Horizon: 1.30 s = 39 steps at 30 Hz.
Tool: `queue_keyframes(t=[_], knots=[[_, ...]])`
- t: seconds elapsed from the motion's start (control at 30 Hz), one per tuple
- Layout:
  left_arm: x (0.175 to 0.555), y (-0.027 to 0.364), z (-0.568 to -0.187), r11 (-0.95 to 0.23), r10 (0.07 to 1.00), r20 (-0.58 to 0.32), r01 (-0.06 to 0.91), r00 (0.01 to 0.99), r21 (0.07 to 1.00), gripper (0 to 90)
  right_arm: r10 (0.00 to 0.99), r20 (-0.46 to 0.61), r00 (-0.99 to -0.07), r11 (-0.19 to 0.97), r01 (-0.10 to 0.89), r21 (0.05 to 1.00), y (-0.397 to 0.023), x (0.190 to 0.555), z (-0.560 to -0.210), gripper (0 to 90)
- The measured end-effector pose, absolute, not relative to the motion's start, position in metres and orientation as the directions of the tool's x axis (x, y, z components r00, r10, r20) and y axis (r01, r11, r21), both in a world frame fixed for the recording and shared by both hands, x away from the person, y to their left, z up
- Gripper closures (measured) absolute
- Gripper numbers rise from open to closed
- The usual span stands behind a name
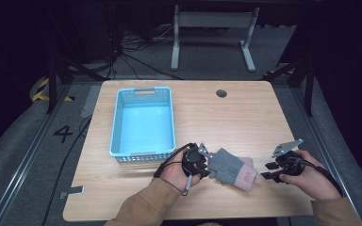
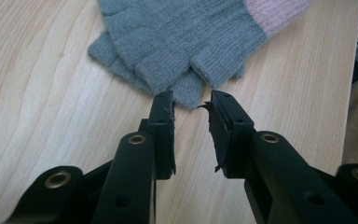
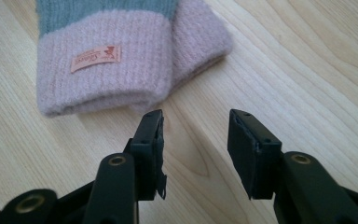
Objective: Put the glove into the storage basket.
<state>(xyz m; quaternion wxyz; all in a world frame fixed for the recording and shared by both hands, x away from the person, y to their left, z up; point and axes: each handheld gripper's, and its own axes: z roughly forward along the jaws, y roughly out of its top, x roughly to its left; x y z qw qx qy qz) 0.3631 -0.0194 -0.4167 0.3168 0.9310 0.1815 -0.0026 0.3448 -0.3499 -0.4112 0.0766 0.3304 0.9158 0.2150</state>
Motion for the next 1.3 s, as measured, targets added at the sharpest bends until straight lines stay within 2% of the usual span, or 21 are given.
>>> queue_keyframes(t=[0.2,0.47,0.73,0.97,1.07,1.23,1.3], knots=[[0.367,-0.023,-0.426,-0.738,0.333,-0.123,0.340,0.935,0.584,70.5,0.608,0.001,-0.794,0.712,0.546,0.442,-0.338,0.345,-0.416,60.2],[0.375,-0.027,-0.435,-0.720,0.375,-0.134,0.380,0.917,0.581,71.0,0.603,0.001,-0.798,0.718,0.544,0.435,-0.335,0.345,-0.418,60.9],[0.383,-0.035,-0.446,-0.731,0.380,-0.140,0.390,0.914,0.559,77.1,0.600,-0.003,-0.800,0.721,0.539,0.436,-0.333,0.346,-0.418,63.2],[0.382,-0.040,-0.444,-0.738,0.396,-0.094,0.377,0.913,0.559,87.5,0.591,0.003,-0.807,0.723,0.532,0.441,-0.329,0.346,-0.418,69.1],[0.381,-0.042,-0.443,-0.744,0.397,-0.079,0.372,0.914,0.556,88.6,0.587,0.003,-0.810,0.725,0.527,0.444,-0.327,0.346,-0.418,72.0],[0.377,-0.039,-0.435,-0.730,0.394,-0.083,0.367,0.915,0.576,89.0,0.599,0.012,-0.801,0.711,0.538,0.452,-0.324,0.345,-0.411,84.9],[0.375,-0.037,-0.432,-0.724,0.394,-0.088,0.367,0.915,0.584,89.0,0.602,0.009,-0.799,0.708,0.538,0.458,-0.324,0.345,-0.409,85.3]])
